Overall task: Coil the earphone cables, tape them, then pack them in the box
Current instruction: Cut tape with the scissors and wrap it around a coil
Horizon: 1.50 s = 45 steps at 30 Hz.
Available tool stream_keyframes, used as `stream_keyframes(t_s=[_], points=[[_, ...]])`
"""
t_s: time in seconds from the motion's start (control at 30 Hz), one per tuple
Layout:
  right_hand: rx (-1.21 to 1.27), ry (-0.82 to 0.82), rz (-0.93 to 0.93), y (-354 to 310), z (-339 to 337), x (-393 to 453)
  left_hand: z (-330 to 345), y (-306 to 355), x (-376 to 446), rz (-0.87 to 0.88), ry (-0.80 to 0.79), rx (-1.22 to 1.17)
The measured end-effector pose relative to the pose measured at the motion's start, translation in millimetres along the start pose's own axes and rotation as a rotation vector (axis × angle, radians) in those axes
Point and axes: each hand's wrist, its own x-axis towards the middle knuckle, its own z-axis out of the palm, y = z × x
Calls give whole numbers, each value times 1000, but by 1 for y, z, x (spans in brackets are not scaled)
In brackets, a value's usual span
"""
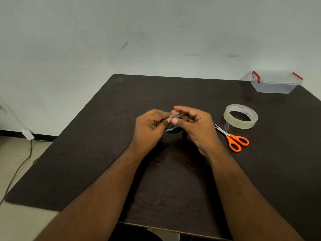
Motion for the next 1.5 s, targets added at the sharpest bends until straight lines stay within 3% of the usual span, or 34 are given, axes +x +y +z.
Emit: stream_keyframes(t_s=[0.23,0.6,0.83,1.1,1.27,1.5], points=[[-138,124,-105,6,-2,2,1,-3,0,-79,-49,-159],[-95,11,-117,7,0,1,2,3,0,-221,0,-322],[-151,-29,-73,7,2,1,3,1,1,-399,147,-375],[-424,-3,-346,9,4,1,7,10,4,-714,161,-549],[-568,25,-554,8,13,2,3,8,6,-577,201,-182],[-667,20,-579,4,14,-1,-1,19,6,-761,213,-517]])
